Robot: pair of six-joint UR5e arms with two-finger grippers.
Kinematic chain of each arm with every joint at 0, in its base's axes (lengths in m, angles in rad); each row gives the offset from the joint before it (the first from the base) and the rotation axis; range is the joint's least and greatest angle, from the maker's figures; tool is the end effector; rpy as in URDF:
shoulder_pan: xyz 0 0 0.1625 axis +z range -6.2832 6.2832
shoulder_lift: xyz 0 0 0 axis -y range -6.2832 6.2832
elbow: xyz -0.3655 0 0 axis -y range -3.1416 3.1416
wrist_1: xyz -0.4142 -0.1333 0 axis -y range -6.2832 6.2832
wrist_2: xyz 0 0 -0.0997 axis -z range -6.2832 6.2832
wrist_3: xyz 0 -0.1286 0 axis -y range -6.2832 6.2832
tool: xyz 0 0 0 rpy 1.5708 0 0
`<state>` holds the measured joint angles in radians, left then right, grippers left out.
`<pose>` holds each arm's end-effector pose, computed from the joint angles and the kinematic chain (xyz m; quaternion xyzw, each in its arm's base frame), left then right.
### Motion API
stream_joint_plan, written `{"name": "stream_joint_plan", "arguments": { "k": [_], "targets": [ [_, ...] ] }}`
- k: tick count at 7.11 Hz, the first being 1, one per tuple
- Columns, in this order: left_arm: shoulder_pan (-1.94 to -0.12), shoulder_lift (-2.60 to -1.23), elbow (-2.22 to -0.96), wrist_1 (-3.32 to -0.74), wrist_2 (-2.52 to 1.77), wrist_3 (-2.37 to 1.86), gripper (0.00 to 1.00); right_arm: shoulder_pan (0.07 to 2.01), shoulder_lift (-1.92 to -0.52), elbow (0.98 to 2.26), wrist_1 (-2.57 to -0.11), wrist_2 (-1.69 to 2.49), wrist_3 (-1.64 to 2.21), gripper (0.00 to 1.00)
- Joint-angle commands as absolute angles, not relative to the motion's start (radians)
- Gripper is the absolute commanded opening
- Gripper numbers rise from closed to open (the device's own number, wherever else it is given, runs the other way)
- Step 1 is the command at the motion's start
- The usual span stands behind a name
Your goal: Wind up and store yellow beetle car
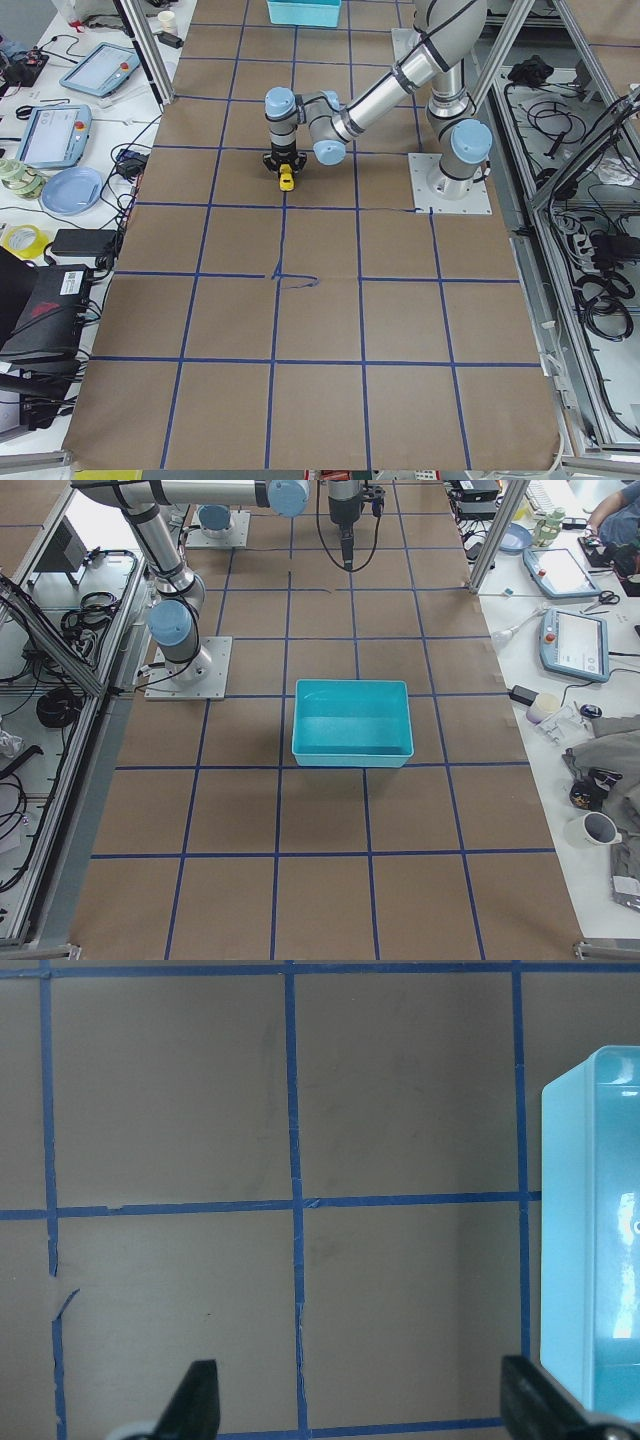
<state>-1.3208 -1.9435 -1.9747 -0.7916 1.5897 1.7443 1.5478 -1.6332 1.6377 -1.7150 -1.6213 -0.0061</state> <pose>0.0040 -0.5445 0.0843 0.6795 0.7336 0.0072 0.0062 0.1151 -0.5108 0.4121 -0.0102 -0.9972 0.0694 0.0262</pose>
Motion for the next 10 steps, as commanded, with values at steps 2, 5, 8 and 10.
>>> {"name": "stream_joint_plan", "arguments": {
  "k": [2, 5, 8, 10],
  "targets": [
    [-1.258, -1.939, -1.979, -0.787, 1.592, 1.788, 0.01, 1.548, -1.634, 1.637, -1.715, -1.621, -0.006, 1.00],
    [-1.200, -1.944, -1.987, -0.767, 1.592, 1.845, 0.01, 1.548, -1.628, 1.649, -1.715, -1.669, -0.009, 1.00],
    [-1.197, -1.944, -1.987, -0.767, 1.595, 1.850, 0.21, 1.548, -1.635, 1.655, -1.715, -1.666, -0.012, 1.00],
    [-1.197, -1.936, -1.982, -0.765, 1.606, 1.838, 1.00, 1.554, -1.643, 1.643, -1.674, -1.631, -0.011, 1.00]
  ]
}}
